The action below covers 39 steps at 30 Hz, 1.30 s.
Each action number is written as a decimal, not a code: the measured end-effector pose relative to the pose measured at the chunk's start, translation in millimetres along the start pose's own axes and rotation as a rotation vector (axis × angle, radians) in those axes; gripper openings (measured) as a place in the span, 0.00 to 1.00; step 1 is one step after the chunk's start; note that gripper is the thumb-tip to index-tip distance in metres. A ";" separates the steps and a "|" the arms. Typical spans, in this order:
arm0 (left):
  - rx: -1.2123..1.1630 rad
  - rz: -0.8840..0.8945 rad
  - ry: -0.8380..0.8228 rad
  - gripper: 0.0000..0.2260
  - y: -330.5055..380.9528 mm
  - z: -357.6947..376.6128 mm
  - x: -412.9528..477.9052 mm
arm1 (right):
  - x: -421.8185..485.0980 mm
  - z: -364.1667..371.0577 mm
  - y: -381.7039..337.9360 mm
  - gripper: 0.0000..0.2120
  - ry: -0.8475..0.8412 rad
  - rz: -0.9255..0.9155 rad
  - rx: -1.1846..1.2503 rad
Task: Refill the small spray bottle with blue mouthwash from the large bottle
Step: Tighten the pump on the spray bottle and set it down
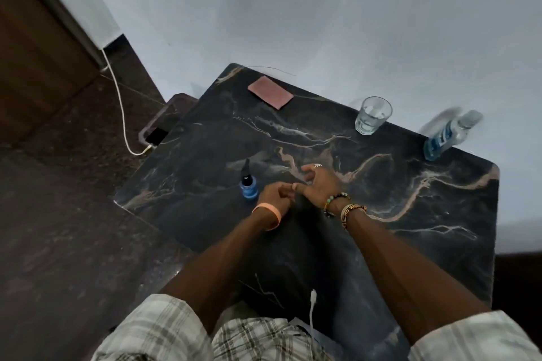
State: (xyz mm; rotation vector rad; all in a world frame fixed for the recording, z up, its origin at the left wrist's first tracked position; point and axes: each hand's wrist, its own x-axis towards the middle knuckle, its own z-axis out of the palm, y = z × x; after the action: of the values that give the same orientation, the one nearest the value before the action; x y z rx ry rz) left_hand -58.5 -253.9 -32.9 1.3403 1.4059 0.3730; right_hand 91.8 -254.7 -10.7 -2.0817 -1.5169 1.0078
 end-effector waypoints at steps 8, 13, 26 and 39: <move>-0.088 -0.156 0.130 0.11 -54.4 -60.3 -36.2 | 5.8 36.2 -27.4 0.26 -0.184 -0.102 -0.087; -0.088 -0.138 0.327 0.15 -62.1 -86.1 -39.3 | 3.6 57.0 -38.8 0.29 -0.199 -0.107 -0.080; -0.023 -0.017 0.256 0.22 -45.0 -96.3 -15.0 | -1.4 86.8 -62.6 0.22 -0.103 -0.084 0.082; 0.039 0.175 0.174 0.23 25.3 -88.6 43.4 | 39.3 30.6 -70.2 0.19 0.093 -0.077 0.176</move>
State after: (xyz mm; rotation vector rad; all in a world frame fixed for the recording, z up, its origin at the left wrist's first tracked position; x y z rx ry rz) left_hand -108.8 -170.8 -2.4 1.4967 1.4481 0.5933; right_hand 29.3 -196.9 2.2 -1.9065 -1.3987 0.9657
